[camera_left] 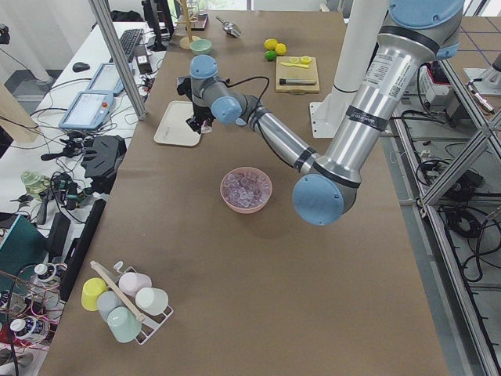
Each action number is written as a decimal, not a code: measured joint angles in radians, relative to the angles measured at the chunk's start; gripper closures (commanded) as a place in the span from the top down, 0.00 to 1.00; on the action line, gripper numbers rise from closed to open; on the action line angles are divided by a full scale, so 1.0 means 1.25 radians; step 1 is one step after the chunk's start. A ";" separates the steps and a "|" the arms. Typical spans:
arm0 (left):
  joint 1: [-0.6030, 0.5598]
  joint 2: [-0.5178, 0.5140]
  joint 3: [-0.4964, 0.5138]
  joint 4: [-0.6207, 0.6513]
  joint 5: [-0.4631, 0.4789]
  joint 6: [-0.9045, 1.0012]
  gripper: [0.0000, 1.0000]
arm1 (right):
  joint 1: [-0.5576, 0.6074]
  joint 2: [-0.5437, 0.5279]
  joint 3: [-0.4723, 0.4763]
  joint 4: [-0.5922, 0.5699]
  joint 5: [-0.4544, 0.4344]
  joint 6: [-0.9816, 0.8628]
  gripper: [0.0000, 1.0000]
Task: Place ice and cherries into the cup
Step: 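Carry the ice cube with the left gripper over the light-blue cup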
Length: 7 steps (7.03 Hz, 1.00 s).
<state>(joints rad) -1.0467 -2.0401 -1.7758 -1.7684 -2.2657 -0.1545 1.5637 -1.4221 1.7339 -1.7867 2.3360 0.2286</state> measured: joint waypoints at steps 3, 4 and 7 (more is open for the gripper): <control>0.095 -0.090 0.016 -0.039 0.019 -0.149 0.00 | 0.000 -0.011 0.000 0.000 0.001 0.000 1.00; 0.139 -0.101 0.019 -0.073 0.049 -0.187 0.00 | 0.000 -0.015 0.001 0.000 0.000 -0.001 1.00; 0.254 -0.167 0.074 -0.115 0.174 -0.214 0.00 | 0.001 -0.030 0.003 -0.002 -0.004 0.000 1.00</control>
<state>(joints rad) -0.7297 -2.2490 -1.6829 -1.9125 -2.0487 -0.4224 1.5645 -1.4596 1.7381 -1.7895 2.3313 0.2284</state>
